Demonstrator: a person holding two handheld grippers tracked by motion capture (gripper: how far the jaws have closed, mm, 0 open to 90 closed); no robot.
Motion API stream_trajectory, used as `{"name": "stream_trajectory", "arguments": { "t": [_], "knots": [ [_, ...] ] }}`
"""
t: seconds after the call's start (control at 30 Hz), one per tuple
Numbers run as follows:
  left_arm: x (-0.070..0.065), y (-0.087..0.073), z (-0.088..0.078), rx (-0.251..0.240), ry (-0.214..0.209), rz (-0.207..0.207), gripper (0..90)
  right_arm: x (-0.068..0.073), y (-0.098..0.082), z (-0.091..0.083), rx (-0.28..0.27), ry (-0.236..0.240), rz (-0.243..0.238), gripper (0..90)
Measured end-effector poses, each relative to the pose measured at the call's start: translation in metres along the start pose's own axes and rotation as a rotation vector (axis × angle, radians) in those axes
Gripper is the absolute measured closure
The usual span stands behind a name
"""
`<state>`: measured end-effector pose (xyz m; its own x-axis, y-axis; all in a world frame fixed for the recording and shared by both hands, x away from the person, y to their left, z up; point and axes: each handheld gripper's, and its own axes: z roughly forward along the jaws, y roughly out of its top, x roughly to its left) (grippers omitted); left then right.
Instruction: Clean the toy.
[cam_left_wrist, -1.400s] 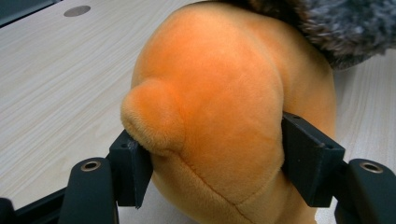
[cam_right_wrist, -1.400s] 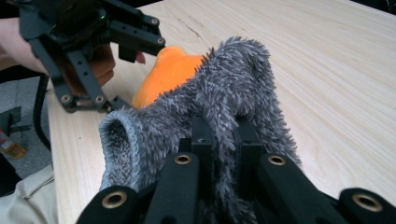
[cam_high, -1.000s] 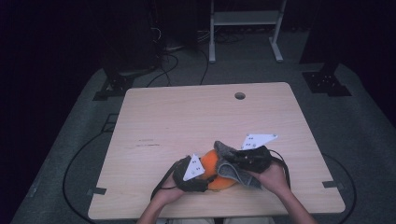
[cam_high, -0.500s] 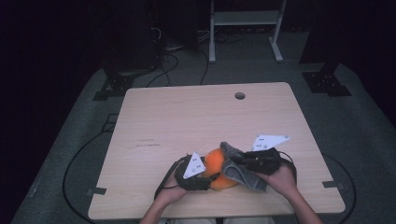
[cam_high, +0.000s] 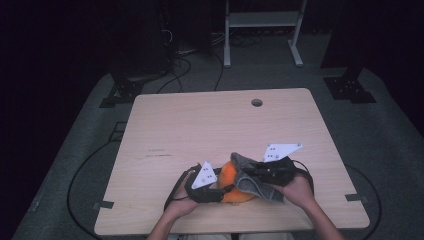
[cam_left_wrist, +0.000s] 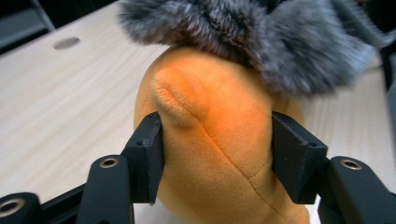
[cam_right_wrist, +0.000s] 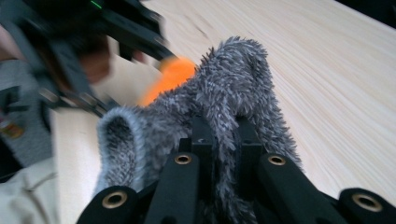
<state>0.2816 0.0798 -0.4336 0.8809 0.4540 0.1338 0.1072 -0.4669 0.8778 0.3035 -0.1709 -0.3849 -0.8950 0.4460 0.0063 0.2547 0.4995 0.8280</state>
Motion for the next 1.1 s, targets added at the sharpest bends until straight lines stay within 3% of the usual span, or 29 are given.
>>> {"name": "stream_trajectory", "arguments": {
  "t": [0.13,0.2,0.3,0.37,0.43,0.5,0.53,0.63,0.73,0.93,0.97,1.1],
  "knots": [
    [-0.007,0.002,0.000,0.017,0.010,0.065,42.8,0.010,0.016,0.007,0.019,0.010,-0.056,81.8],
    [-0.006,0.000,-0.001,0.018,0.009,0.052,42.8,0.006,0.016,0.011,0.034,0.009,-0.055,81.8],
    [-0.001,-0.003,-0.001,0.009,-0.011,0.027,42.5,-0.006,0.007,0.010,0.034,-0.017,-0.013,81.8],
    [0.004,-0.003,-0.003,-0.001,-0.031,0.006,37.1,-0.012,-0.002,0.009,0.024,-0.030,0.006,81.8],
    [0.010,-0.001,-0.008,-0.046,-0.027,-0.028,26.9,-0.016,-0.008,0.008,-0.001,-0.016,0.026,81.8],
    [0.014,-0.002,-0.014,-0.116,-0.023,-0.046,28.9,-0.016,-0.010,0.010,-0.005,-0.026,0.022,81.8],
    [0.015,-0.001,-0.015,-0.132,-0.020,-0.051,34.1,-0.016,-0.010,0.011,-0.011,-0.014,0.020,81.9],
    [0.013,-0.003,-0.008,-0.069,0.009,-0.019,50.5,-0.013,-0.008,0.015,-0.017,-0.020,-0.001,81.8],
    [0.014,-0.003,-0.004,-0.039,0.032,-0.049,53.1,-0.016,-0.015,0.012,-0.016,-0.058,0.000,81.8],
    [0.020,-0.010,-0.001,-0.010,0.089,-0.093,53.3,-0.020,-0.038,-0.005,-0.001,-0.146,0.056,81.8],
    [0.022,-0.011,0.000,-0.005,0.097,-0.104,53.3,-0.017,-0.039,-0.008,-0.011,-0.144,0.046,81.8],
    [0.025,-0.011,-0.001,-0.016,0.098,-0.112,51.9,0.009,-0.034,-0.008,-0.053,-0.059,-0.055,81.7]
  ]
}}
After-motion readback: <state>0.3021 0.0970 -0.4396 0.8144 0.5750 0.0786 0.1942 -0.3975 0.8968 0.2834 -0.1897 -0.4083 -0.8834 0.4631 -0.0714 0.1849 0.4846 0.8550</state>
